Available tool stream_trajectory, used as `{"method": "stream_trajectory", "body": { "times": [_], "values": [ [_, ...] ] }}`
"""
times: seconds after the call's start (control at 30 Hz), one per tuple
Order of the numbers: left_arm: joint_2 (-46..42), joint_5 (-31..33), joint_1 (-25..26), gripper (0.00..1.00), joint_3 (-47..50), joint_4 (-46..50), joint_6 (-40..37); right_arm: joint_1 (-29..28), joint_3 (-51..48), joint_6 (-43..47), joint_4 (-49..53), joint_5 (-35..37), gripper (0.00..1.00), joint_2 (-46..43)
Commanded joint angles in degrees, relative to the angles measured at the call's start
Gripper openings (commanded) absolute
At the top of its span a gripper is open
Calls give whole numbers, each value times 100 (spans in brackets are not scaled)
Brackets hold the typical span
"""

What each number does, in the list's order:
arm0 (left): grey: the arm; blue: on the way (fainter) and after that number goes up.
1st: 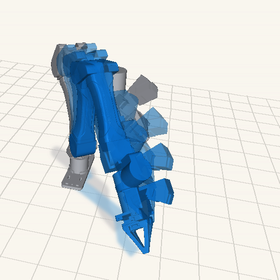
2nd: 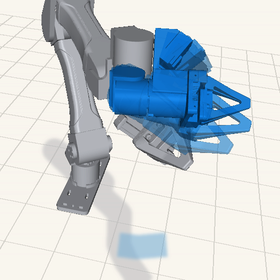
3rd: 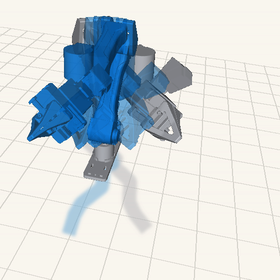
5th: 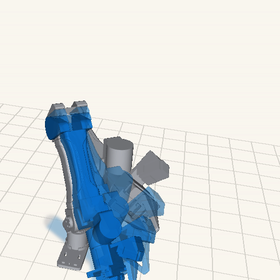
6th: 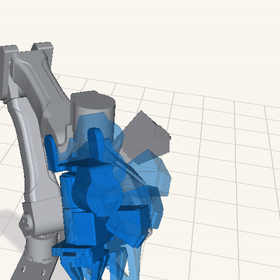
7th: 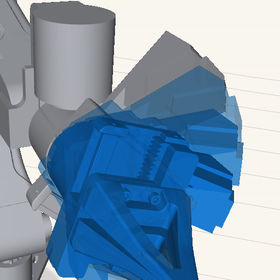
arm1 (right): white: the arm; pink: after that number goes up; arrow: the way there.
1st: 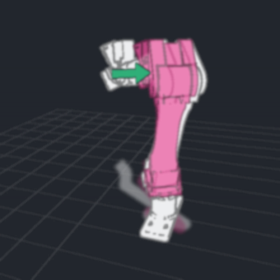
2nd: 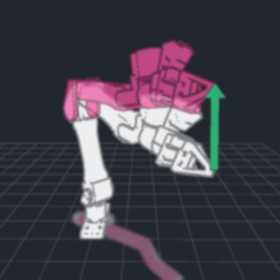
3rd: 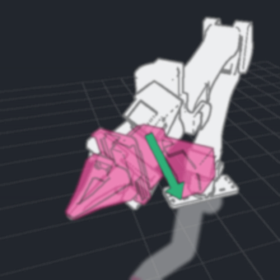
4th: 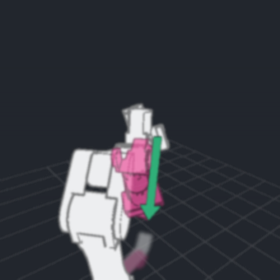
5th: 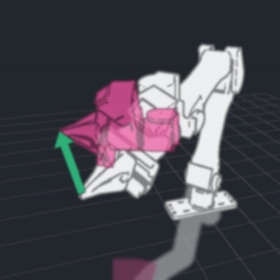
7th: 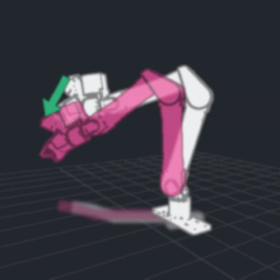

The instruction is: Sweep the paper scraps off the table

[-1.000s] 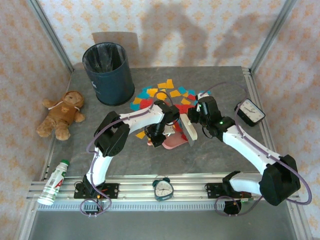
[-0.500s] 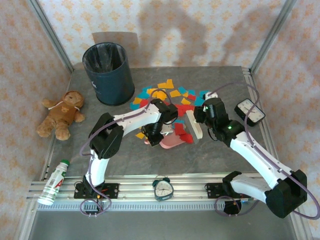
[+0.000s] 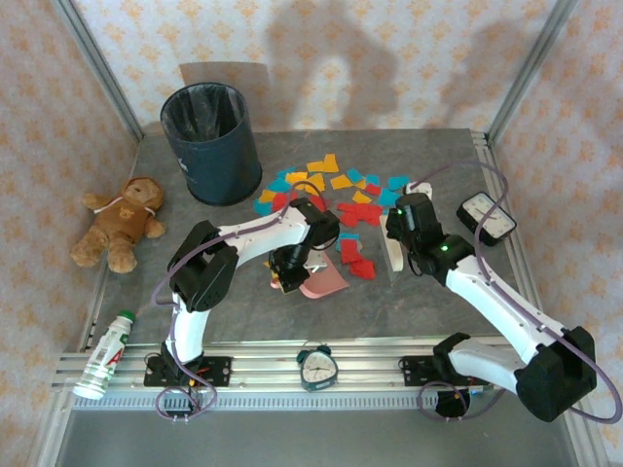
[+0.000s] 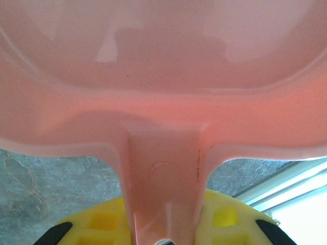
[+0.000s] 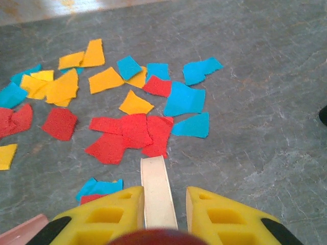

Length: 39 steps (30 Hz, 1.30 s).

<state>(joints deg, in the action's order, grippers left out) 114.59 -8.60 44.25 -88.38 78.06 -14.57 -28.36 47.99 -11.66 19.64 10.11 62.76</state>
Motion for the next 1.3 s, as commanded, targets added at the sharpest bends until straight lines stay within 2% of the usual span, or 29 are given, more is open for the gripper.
{"method": "stream_trajectory", "body": {
  "times": [0.0,0.27,0.57,0.8,1.03,1.27],
  "values": [
    [-80,-84,5,0,38,238,29,-38,-81,-178,-322,230,0,198],
    [336,-196,-133,0,-190,78,129,-38,-20,-319,-780,-96,0,784],
    [703,-145,-210,0,-652,94,24,-38,226,-134,-971,-1022,0,1277],
    [889,-39,-270,0,-962,200,-120,-38,384,336,-766,-1622,0,1371],
    [954,-219,-261,0,-1231,367,-375,-38,645,751,-621,-2466,0,1396],
    [831,-399,-246,0,-1210,388,-499,-38,895,847,-512,-2662,0,1409]
  ]
}}
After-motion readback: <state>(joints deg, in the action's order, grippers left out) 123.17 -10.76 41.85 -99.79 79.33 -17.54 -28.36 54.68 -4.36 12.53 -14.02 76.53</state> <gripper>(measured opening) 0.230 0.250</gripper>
